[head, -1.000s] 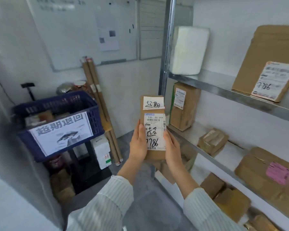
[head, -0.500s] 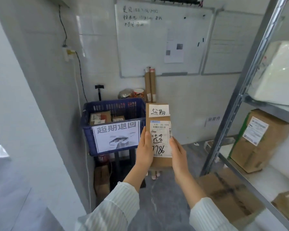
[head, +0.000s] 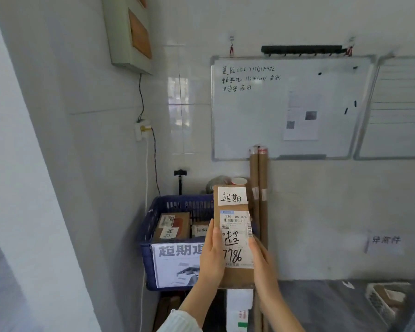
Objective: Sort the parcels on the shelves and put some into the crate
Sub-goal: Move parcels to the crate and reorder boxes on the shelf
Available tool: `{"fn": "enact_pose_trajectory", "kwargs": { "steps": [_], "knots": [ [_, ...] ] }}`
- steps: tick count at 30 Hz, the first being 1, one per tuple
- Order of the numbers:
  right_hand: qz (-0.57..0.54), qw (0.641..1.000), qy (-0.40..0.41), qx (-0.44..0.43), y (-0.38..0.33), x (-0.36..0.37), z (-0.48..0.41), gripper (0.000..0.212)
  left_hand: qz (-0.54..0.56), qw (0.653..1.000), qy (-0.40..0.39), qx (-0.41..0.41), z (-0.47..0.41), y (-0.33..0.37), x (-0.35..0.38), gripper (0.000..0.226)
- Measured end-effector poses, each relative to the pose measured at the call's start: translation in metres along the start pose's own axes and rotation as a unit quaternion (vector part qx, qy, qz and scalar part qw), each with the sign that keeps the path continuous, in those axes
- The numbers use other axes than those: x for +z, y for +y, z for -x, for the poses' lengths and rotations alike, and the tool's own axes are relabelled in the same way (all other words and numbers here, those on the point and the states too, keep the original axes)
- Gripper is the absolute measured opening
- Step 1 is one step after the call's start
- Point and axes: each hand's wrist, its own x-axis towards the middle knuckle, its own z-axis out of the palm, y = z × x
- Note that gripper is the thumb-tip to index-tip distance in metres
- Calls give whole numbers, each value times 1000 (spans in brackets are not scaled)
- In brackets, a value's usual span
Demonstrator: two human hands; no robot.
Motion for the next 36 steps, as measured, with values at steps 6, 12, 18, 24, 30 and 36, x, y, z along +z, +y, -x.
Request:
{"fn": "enact_pose_trajectory", "kwargs": {
  "steps": [6, 12, 18, 24, 30, 36],
  "knots": [
    [-2, 1000, -13, 5, 11, 6, -56, 31, -2, 1000, 20, -21, -47, -11, 8, 53],
    [-3, 999, -42, 18, 15, 25, -95, 24, -1, 998, 31, -58, -96, -20, 0, 51],
    [18, 998, -43, 40, 31, 46, -149, 32, -5, 996, 8, -83, -159, -39, -6, 57],
    [22, 996, -5, 90, 37, 69, -225, 30, 15, 981, -85, -172, -248, -49, -12, 59],
    [32, 989, 48, 136, 65, 80, -281, 21, -12, 960, -164, -227, -318, -87, -16, 49],
    [60, 974, 68, 206, 118, 72, -306, 31, -36, 936, -229, -267, -344, -127, -10, 45]
  ]
}}
